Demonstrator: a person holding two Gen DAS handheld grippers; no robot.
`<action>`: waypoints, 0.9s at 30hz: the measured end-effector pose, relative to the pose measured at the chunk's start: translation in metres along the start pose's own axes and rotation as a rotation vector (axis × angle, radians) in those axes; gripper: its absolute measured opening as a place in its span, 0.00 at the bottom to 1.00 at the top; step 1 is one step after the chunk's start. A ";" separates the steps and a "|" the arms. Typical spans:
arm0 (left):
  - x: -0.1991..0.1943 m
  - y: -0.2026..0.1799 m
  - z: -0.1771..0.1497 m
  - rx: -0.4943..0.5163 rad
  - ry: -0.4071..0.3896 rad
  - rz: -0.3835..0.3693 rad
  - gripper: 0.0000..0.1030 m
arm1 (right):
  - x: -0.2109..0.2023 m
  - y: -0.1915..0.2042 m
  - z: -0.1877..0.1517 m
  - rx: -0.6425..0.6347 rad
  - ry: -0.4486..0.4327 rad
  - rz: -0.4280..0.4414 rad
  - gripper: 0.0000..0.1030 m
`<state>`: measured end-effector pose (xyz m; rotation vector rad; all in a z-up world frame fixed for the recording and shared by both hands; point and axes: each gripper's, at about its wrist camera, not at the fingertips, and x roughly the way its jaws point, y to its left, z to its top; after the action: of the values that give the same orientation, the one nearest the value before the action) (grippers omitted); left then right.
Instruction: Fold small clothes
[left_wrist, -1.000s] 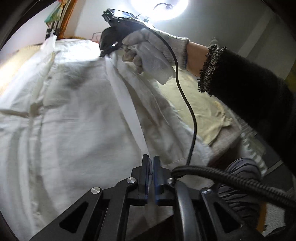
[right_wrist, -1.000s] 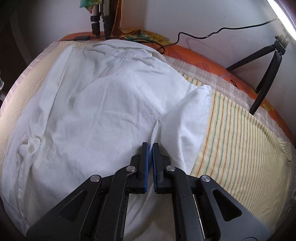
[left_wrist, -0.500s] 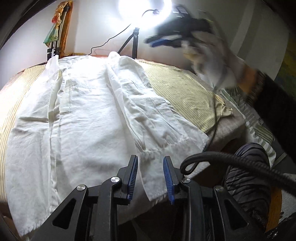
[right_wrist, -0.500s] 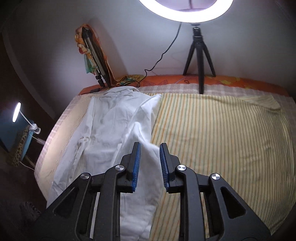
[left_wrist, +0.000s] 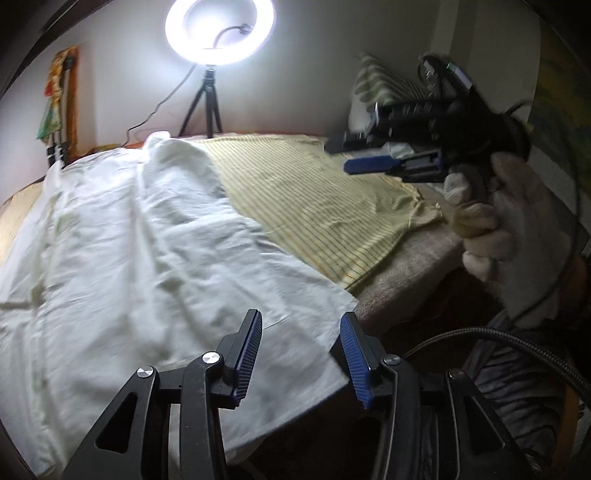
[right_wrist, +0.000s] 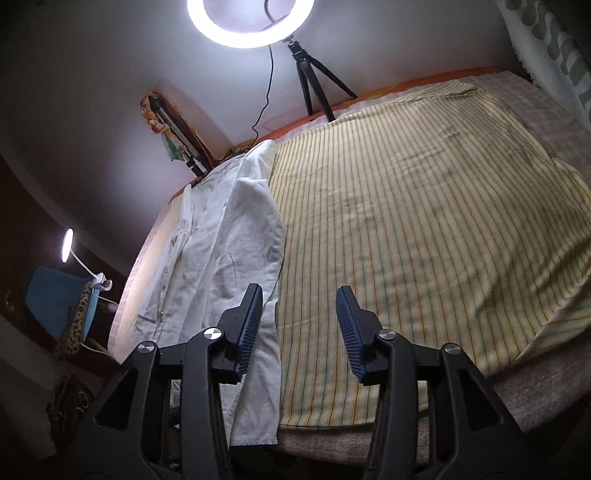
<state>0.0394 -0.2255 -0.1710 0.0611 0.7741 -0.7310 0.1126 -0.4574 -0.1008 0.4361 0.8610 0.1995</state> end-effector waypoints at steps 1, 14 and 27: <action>0.008 -0.004 0.001 0.006 0.012 0.003 0.44 | -0.001 -0.005 0.000 0.016 -0.005 0.007 0.44; 0.049 -0.028 0.007 0.054 0.043 0.060 0.26 | 0.004 -0.035 -0.002 0.088 0.004 0.034 0.45; -0.014 0.005 0.014 -0.203 -0.099 -0.152 0.01 | 0.089 0.004 0.047 0.037 0.112 0.124 0.46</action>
<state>0.0442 -0.2175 -0.1527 -0.2179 0.7603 -0.7900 0.2055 -0.4368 -0.1338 0.5175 0.9497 0.3253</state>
